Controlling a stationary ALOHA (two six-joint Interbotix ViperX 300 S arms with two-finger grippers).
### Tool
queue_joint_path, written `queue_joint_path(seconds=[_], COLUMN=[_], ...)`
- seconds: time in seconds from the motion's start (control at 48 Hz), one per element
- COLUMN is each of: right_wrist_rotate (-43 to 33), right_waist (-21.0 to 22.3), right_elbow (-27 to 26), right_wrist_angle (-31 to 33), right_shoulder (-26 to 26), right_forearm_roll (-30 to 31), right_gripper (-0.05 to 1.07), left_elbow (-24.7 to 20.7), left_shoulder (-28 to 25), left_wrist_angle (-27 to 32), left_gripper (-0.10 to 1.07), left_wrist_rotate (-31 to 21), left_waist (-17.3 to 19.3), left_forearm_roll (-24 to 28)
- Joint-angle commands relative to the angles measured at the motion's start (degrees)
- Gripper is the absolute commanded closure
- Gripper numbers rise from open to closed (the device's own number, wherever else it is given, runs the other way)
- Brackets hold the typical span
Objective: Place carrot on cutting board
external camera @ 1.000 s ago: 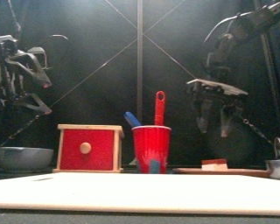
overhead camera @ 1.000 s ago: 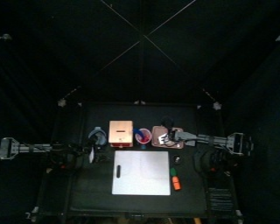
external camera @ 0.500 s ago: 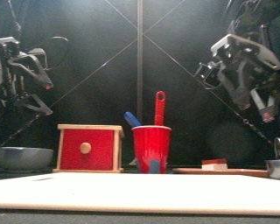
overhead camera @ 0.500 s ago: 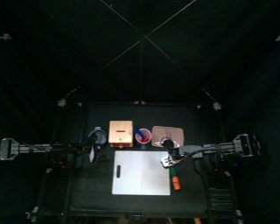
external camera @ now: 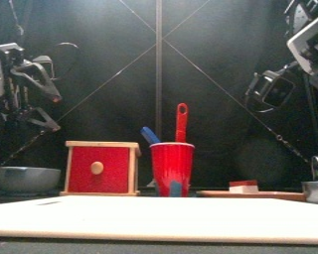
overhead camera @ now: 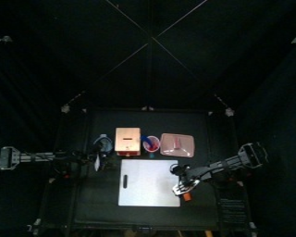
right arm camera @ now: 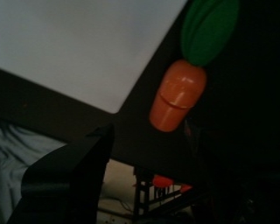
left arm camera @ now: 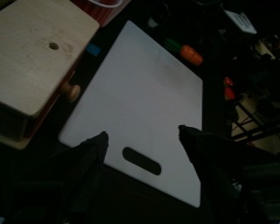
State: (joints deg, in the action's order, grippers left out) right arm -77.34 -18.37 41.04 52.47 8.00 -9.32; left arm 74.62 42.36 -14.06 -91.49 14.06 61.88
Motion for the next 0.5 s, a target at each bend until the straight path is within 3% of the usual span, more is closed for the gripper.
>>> queue_joint_path(seconds=[0.0,0.188,0.479], right_wrist_rotate=[-4.57,-13.45,-19.51], right_waist=[-1.58,-4.92,-5.89], right_elbow=[-0.26,1.58,2.9], right_wrist_angle=[-0.18,-0.88,-10.11], right_shoulder=[1.05,-0.26,-5.45], right_forearm_roll=[3.34,5.19,9.58], right_gripper=[0.06,0.06,0.09], left_elbow=[-1.58,-1.76,-1.58], left_shoulder=[-0.18,-0.18,-0.18], left_wrist_angle=[-0.18,-0.18,-0.18], left_gripper=[0.0,0.0,0.0], left_wrist_rotate=[0.18,0.09,0.09], left_waist=[0.7,0.79,0.88], left_forearm_roll=[-0.09,-0.09,-0.09])
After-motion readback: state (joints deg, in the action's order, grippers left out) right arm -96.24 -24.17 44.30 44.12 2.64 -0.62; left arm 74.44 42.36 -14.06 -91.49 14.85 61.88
